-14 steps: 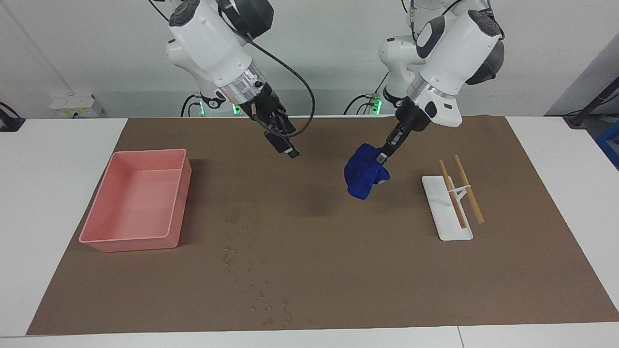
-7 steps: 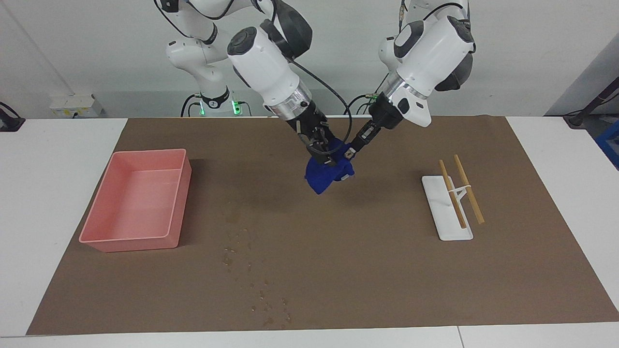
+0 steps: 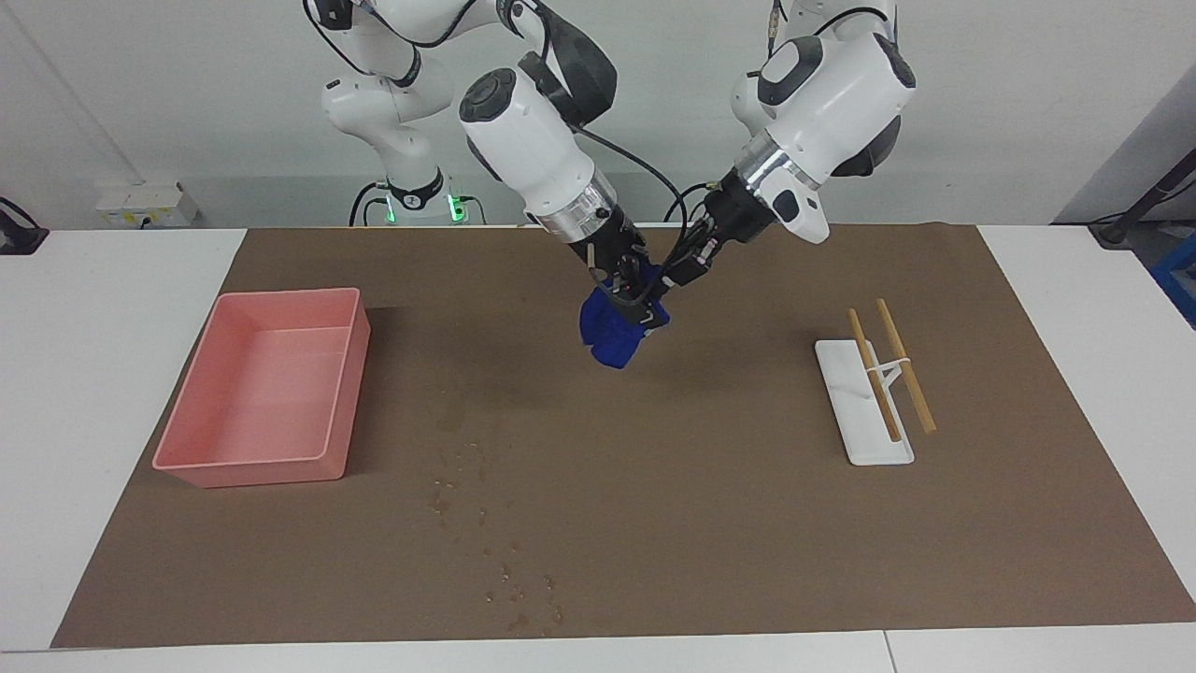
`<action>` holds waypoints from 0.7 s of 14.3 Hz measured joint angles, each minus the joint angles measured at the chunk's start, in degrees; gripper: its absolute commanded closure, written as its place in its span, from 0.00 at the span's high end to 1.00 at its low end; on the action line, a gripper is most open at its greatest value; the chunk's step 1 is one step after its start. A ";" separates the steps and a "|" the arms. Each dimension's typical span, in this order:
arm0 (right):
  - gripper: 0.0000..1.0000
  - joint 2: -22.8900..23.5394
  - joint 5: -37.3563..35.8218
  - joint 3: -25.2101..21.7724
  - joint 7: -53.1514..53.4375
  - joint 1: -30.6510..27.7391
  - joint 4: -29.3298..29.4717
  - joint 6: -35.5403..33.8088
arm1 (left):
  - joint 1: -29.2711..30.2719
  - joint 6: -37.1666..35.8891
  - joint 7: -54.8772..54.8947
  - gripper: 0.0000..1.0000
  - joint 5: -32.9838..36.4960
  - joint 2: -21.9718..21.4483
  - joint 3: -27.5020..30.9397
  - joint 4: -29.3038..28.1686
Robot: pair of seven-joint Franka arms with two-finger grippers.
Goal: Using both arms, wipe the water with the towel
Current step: 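Grasp the blue cloth with the right gripper beside the left gripper, then carry the cloth with the right gripper while the left gripper releases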
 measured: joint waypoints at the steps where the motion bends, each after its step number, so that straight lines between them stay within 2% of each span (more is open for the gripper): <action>1: 0.00 -0.03 0.00 0.00 -0.05 -0.23 0.08 -0.02 | 0.00 0.06 -0.18 0.00 -0.18 -0.01 0.00 -0.02; 5: 0.00 -0.23 -2.26 0.08 -0.75 -0.41 0.37 -0.12 | 0.01 0.36 -0.53 0.00 -0.83 -0.19 0.03 0.02; 6: 0.00 -0.36 -3.02 0.10 -1.43 -0.39 0.46 -0.17 | 0.01 0.39 -0.54 0.64 -1.03 -0.30 0.02 0.07; 7: 0.00 -0.56 -3.40 0.09 -2.29 -0.42 0.51 -0.19 | 0.01 0.48 -0.53 1.00 -1.08 -0.41 -0.01 0.15; 10: 0.00 -1.81 -5.85 -0.29 -6.37 -1.13 0.50 -1.89 | 0.08 0.94 -0.52 1.00 -0.89 -0.59 0.45 0.38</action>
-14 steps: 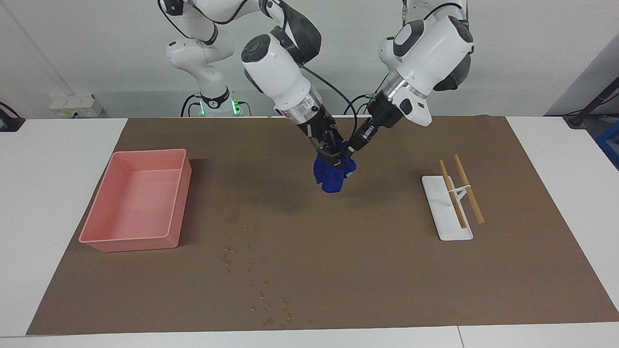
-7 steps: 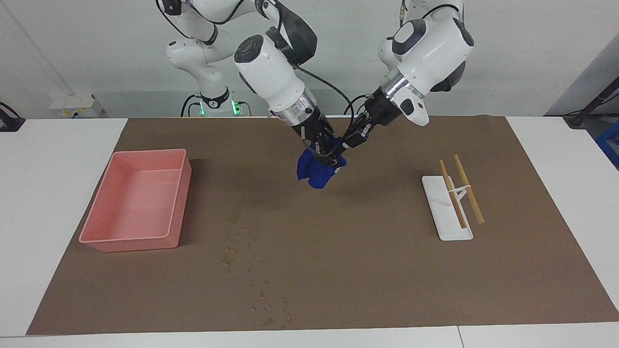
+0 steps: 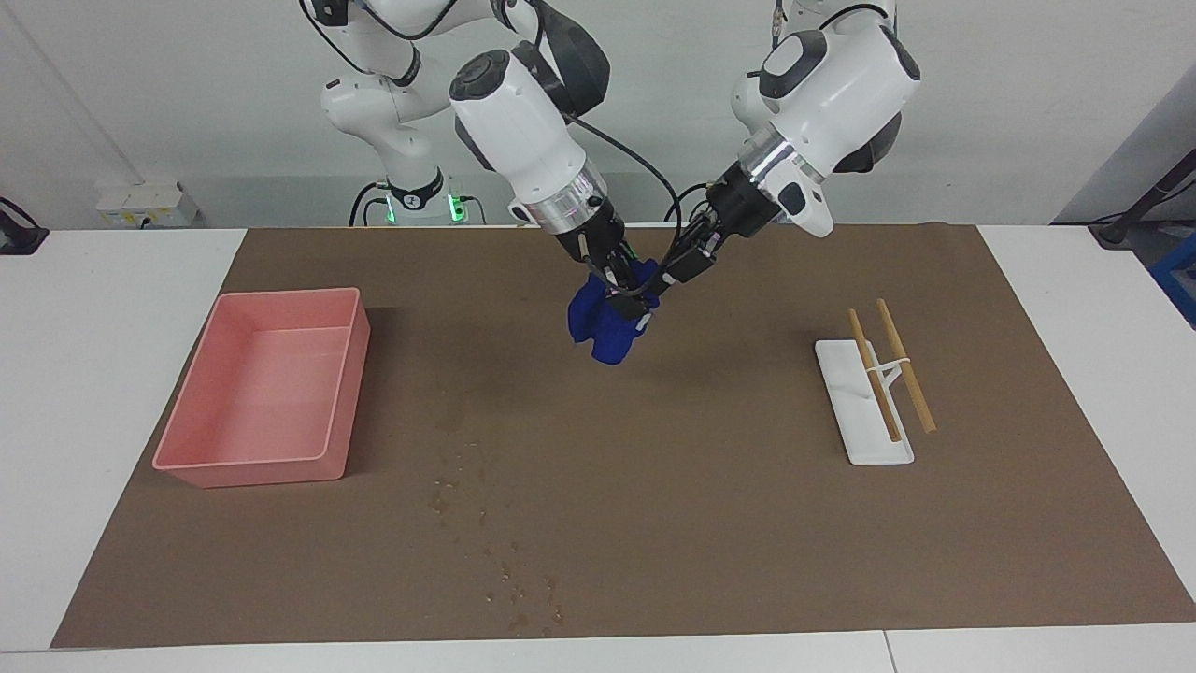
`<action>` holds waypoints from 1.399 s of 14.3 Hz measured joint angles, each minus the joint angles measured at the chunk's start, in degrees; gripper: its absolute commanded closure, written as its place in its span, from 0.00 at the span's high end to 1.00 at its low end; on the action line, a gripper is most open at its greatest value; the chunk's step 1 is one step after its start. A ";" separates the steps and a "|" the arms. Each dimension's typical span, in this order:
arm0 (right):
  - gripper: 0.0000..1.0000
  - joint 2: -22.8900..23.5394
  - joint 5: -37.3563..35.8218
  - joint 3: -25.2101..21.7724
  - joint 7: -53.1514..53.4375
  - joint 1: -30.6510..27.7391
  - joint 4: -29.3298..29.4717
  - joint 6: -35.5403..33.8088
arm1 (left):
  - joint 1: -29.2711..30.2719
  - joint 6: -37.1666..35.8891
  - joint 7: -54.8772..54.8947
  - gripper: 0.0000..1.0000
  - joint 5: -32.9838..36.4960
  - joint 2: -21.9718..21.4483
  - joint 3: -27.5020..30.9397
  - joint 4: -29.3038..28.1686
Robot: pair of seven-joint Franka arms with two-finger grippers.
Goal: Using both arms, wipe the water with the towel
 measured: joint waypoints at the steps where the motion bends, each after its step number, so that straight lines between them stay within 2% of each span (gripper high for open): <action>1: 0.00 -0.57 -1.73 -0.04 -1.31 -0.33 0.00 -0.76 | 0.03 0.00 0.21 1.00 1.06 -0.03 0.21 0.03; 4: 0.00 -1.30 -8.13 -0.05 -4.33 -0.57 -0.21 -1.42 | 0.10 -0.24 0.97 1.00 11.87 -0.07 0.35 0.84; 6: 0.00 -1.35 -9.93 -0.09 -10.62 -1.43 -1.13 -1.42 | 0.90 -1.82 4.27 1.00 18.84 -0.08 0.54 1.69; 11: 0.00 -1.59 -10.10 -0.32 -37.43 -9.57 -8.04 0.36 | 6.03 -9.57 28.47 1.00 30.83 -0.16 0.92 1.99; 13: 0.00 -1.40 -10.10 -0.40 -45.07 -13.18 -11.03 3.27 | 9.91 -14.43 42.27 1.00 32.41 -0.36 1.04 2.19; 16: 0.00 -0.30 -10.10 -0.42 -50.94 -16.79 -15.10 5.82 | 15.95 -22.03 62.58 1.00 32.90 -1.16 1.44 2.64; 18: 0.00 1.23 -10.10 -0.42 -52.96 -17.70 -17.09 9.53 | 20.62 -26.30 71.97 1.00 32.97 -2.23 1.96 4.20; 20: 0.00 3.65 -10.10 -0.40 -55.11 -18.13 -17.63 14.46 | 23.73 -30.91 75.97 1.00 32.97 -3.06 2.36 7.50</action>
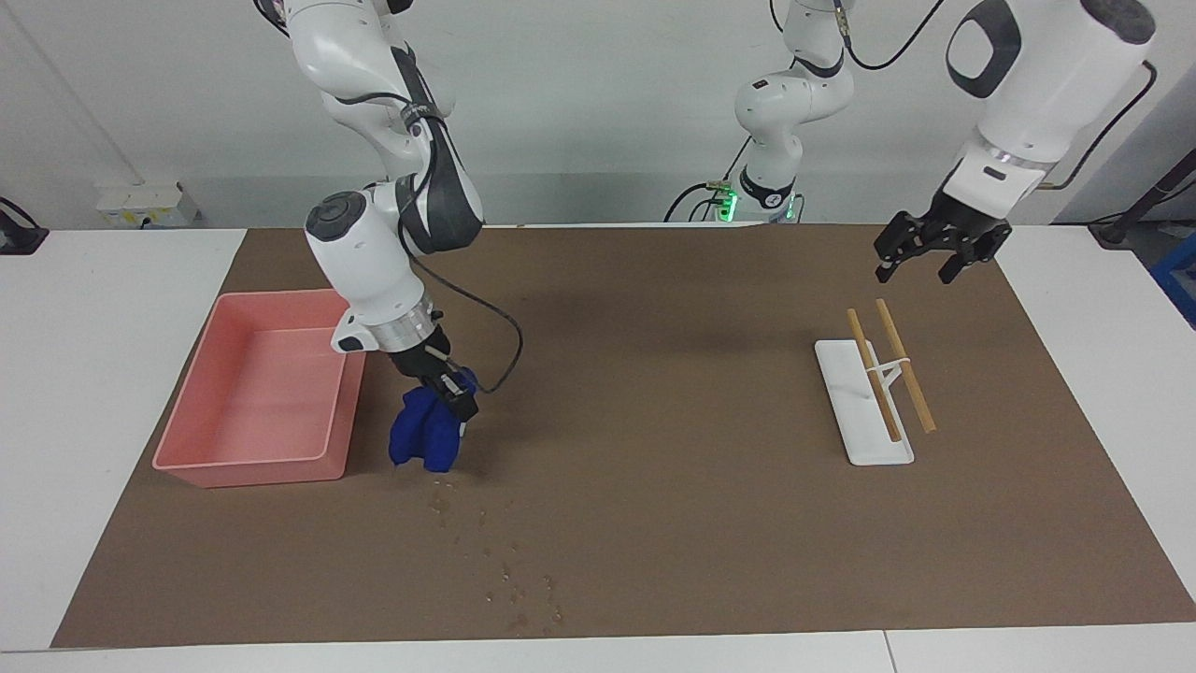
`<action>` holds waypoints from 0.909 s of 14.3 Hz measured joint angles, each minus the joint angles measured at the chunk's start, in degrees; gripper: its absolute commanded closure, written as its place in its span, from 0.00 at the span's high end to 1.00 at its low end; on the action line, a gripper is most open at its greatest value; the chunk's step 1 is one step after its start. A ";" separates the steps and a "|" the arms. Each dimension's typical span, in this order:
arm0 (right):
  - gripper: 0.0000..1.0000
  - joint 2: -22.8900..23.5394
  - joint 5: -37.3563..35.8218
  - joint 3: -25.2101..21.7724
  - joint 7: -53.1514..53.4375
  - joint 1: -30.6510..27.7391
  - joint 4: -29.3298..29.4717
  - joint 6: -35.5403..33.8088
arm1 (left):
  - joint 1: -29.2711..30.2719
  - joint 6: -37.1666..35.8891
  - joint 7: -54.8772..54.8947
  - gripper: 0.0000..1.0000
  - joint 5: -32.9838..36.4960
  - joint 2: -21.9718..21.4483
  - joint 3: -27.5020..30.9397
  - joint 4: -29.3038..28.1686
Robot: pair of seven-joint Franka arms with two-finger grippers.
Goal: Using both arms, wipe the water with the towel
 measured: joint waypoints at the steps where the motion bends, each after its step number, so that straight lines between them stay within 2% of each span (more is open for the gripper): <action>1: 0.00 1.37 0.00 0.00 -0.93 -0.15 -0.01 2.69 | 0.17 -1.67 0.46 1.00 0.00 -0.24 0.62 1.41; 2: 0.00 2.69 0.00 0.00 -1.57 -0.22 0.12 5.04 | -1.20 -2.88 0.56 1.00 0.00 -0.42 2.58 2.31; 5: 0.00 7.20 0.00 0.23 -3.99 -0.06 3.24 10.48 | -13.23 -4.61 0.81 1.00 0.01 -0.52 15.06 2.95; 9: 0.00 14.52 0.00 0.86 -8.26 0.90 12.63 14.23 | -16.26 -5.33 0.77 1.00 0.00 -1.31 16.21 2.14; 13: 0.00 19.48 0.00 0.90 -8.65 3.37 14.66 20.31 | -16.44 -7.36 1.02 1.00 1.98 -1.73 15.89 2.34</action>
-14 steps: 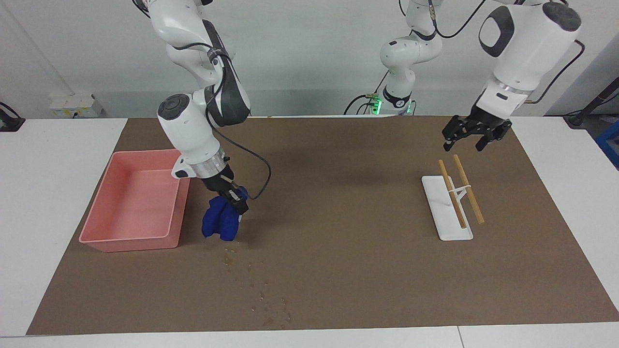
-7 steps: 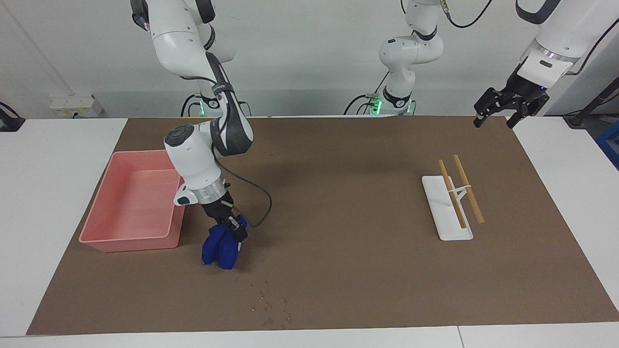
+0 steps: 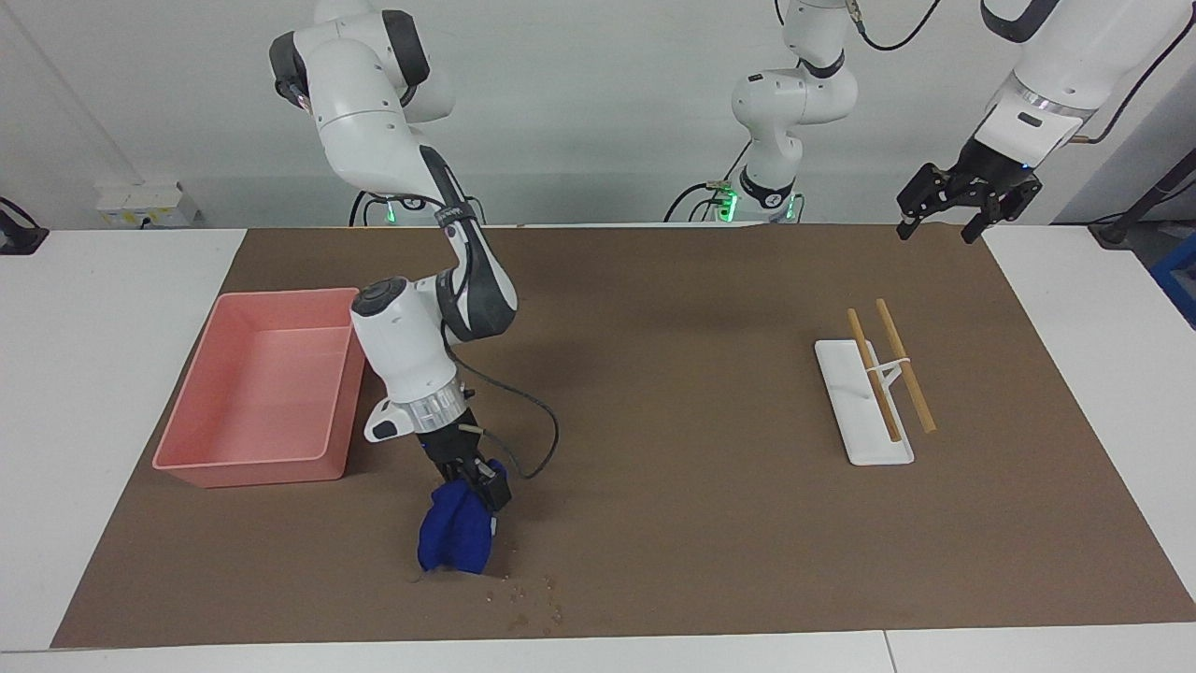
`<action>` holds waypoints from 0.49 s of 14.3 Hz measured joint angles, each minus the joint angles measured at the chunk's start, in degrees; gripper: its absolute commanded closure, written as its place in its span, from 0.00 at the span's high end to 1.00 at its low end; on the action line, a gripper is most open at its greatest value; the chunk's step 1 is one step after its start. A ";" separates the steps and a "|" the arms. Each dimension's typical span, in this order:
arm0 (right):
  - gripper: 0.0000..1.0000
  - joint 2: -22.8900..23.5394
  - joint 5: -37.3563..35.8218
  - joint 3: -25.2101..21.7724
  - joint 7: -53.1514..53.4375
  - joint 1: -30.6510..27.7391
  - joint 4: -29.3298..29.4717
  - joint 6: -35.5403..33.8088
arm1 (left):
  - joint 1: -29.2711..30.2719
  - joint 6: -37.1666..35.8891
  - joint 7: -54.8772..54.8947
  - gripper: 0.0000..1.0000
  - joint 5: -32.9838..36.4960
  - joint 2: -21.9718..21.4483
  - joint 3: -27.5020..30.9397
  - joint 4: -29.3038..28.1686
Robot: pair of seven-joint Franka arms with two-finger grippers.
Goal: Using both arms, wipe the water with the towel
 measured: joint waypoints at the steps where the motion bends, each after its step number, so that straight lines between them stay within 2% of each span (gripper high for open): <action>1: 0.00 0.55 0.00 -0.01 -0.09 0.36 0.05 0.20 | -0.51 -0.97 0.14 1.00 1.86 -0.06 -0.49 0.68; 7: 0.00 0.99 0.00 -0.09 -1.79 0.39 -1.50 0.06 | -2.08 -2.33 -0.39 1.00 4.13 -0.11 -1.61 2.55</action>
